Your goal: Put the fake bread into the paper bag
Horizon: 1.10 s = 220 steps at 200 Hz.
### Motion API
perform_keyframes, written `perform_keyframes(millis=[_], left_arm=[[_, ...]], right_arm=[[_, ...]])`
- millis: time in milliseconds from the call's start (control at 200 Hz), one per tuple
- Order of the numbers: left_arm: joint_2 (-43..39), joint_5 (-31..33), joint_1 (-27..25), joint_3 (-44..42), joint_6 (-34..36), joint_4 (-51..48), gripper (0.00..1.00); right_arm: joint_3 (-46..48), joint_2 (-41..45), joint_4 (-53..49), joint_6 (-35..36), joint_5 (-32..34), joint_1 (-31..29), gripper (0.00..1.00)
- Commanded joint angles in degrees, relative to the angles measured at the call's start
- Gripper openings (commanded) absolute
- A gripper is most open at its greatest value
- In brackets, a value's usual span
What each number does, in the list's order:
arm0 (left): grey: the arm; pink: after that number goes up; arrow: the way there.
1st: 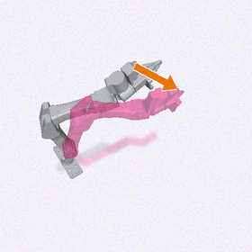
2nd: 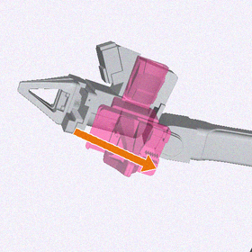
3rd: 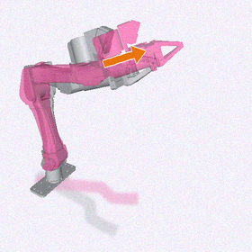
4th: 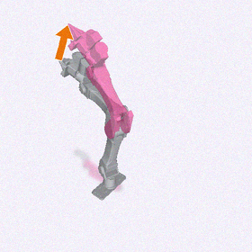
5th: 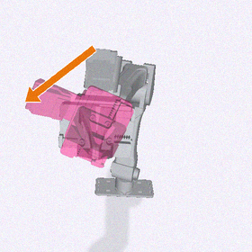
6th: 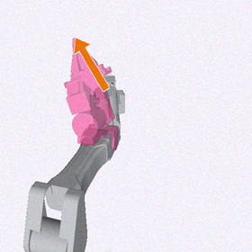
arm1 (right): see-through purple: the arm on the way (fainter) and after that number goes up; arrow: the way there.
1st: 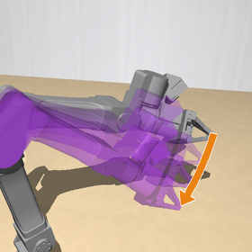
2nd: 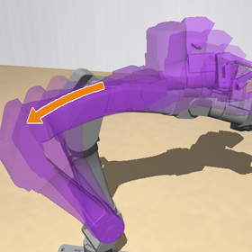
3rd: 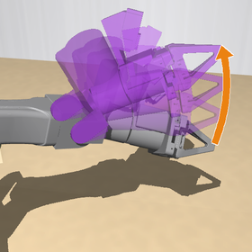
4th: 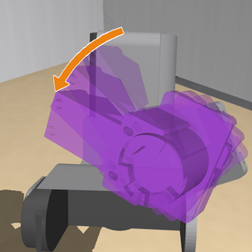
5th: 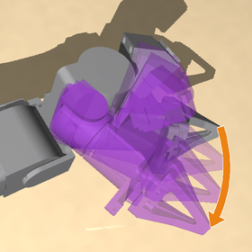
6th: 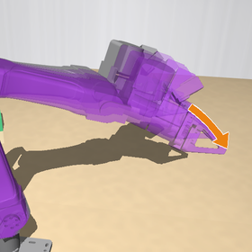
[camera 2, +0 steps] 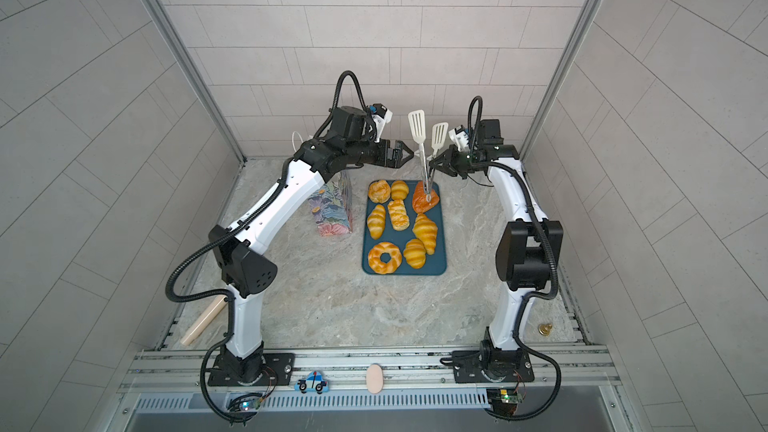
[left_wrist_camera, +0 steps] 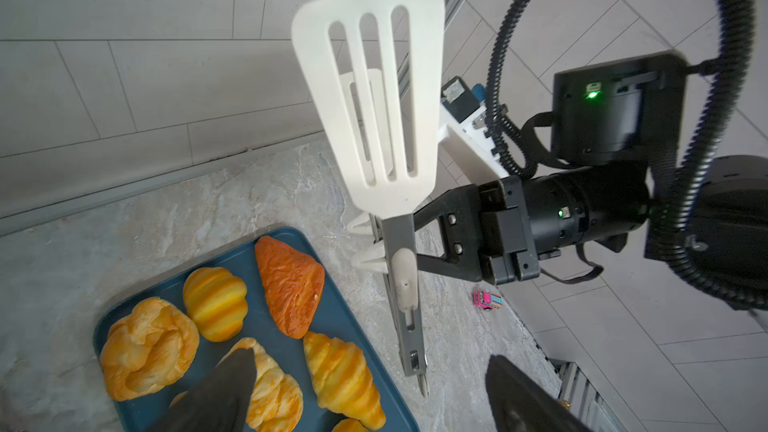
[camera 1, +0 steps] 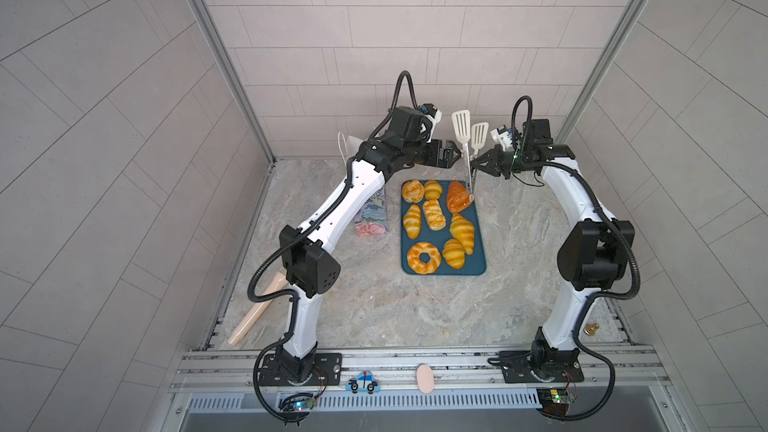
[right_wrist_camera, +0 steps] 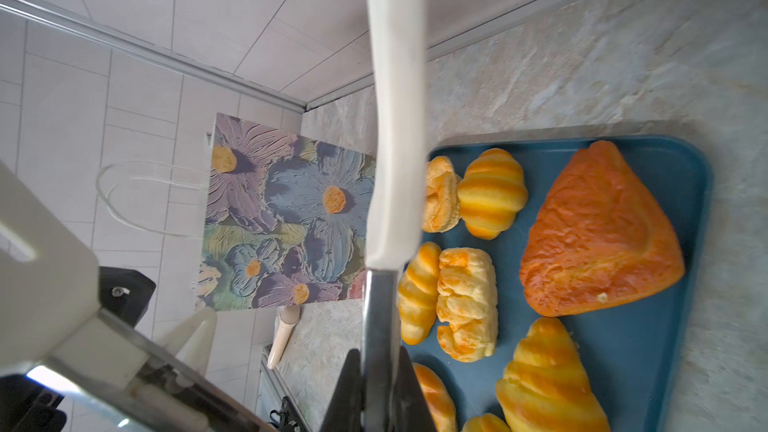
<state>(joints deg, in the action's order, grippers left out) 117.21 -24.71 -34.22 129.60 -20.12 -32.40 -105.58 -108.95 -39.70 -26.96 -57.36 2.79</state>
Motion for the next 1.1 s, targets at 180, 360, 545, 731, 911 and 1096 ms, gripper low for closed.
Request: perform_keyframes(millis=[180, 360, 545, 731, 911, 1096], left_arm=[[4.95, -8.37, 1.35, 4.56, -7.07, 8.01, 0.80], [5.31, -8.60, 1.35, 5.17, -7.74, 8.63, 0.76], [4.15, -7.05, 1.21, 5.38, -7.19, 7.51, 0.74], [2.76, -6.04, 0.69, 4.25, -6.81, 7.50, 0.73], [3.53, -6.62, -0.33, 4.23, -7.04, 8.39, 0.71], [4.22, -7.92, -0.34, 4.25, -7.52, 10.19, 0.70]], right_arm=[[-2.09, 1.01, -0.53, 1.11, -10.53, -0.06, 0.00], [-2.79, 0.79, -1.20, 1.51, -12.64, -0.04, 0.00], [-3.32, 0.93, -3.25, 3.09, -13.22, 0.03, 0.01], [-3.27, 0.83, -3.67, 3.33, -13.84, 0.03, 0.01], [-3.23, 1.30, -4.85, 4.89, -14.86, 0.15, 0.01], [-3.05, 0.98, -5.54, 5.16, -16.50, 0.55, 0.01]])
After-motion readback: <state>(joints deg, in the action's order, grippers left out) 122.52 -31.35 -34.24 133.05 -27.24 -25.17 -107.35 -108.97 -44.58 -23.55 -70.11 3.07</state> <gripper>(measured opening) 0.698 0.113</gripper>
